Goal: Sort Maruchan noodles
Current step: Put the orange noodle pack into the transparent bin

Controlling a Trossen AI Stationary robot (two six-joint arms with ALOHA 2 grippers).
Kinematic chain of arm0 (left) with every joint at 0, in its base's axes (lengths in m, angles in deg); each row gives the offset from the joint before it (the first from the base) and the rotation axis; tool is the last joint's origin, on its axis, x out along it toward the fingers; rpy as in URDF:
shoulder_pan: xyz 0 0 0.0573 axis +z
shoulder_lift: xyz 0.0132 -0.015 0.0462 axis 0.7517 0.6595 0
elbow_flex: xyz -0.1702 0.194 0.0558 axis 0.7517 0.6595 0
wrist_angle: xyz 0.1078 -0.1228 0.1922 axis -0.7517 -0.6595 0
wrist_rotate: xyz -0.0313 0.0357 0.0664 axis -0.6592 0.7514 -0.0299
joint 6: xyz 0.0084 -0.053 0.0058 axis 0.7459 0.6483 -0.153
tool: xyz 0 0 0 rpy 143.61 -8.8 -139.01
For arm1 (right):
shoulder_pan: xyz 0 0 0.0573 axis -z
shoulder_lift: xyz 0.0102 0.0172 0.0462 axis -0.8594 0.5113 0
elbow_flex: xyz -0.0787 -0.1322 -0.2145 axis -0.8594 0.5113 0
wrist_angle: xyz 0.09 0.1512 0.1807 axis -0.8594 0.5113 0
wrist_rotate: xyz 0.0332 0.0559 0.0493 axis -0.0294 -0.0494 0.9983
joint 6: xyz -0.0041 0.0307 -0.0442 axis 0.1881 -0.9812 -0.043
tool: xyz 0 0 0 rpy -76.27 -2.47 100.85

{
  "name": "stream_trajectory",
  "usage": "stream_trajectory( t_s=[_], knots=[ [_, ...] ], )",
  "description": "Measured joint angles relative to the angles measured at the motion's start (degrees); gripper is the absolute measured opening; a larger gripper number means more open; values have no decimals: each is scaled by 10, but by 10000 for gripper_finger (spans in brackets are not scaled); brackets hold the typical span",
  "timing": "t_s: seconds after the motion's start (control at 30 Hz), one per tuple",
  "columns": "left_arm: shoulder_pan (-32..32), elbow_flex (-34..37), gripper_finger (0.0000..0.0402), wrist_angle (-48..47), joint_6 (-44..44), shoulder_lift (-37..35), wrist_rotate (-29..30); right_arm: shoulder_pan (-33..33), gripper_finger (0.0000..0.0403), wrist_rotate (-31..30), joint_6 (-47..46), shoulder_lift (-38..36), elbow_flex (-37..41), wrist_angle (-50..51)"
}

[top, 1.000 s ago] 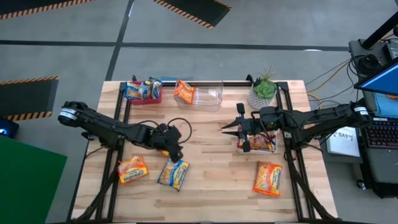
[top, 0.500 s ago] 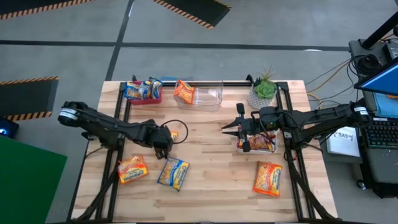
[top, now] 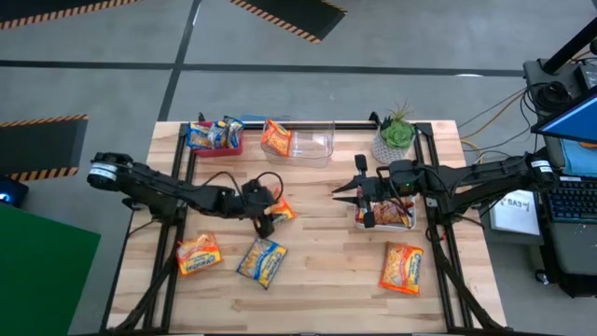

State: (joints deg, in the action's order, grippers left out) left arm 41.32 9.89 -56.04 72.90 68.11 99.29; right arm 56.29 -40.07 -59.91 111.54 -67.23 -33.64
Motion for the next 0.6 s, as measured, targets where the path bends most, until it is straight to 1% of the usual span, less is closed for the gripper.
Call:
stream_trajectory(
  t_s=[0.07, 0.13, 0.27, 0.37, 0.47, 0.6],
  knots=[
    [0, -25, 185, -16, -45, -1, -13, 0, 63, 0, -12, 0, 0, 0],
    [0, -47, 178, -55, -75, -1, -16, 0, 63, 0, -24, 0, 0, 0],
    [0, -73, 164, -129, -108, -1, -17, 0, 63, -2, -64, 0, 0, 2],
    [0, -73, 153, -158, -122, -5, -17, 0, 63, -2, -117, 1, 0, 20],
    [0, -59, 139, -164, -131, -16, -21, 0, 63, -2, -167, 13, 2, 37],
    [0, -41, 118, -167, -143, -33, -24, 0, 63, -33, -226, 47, 2, 26]
  ],
)
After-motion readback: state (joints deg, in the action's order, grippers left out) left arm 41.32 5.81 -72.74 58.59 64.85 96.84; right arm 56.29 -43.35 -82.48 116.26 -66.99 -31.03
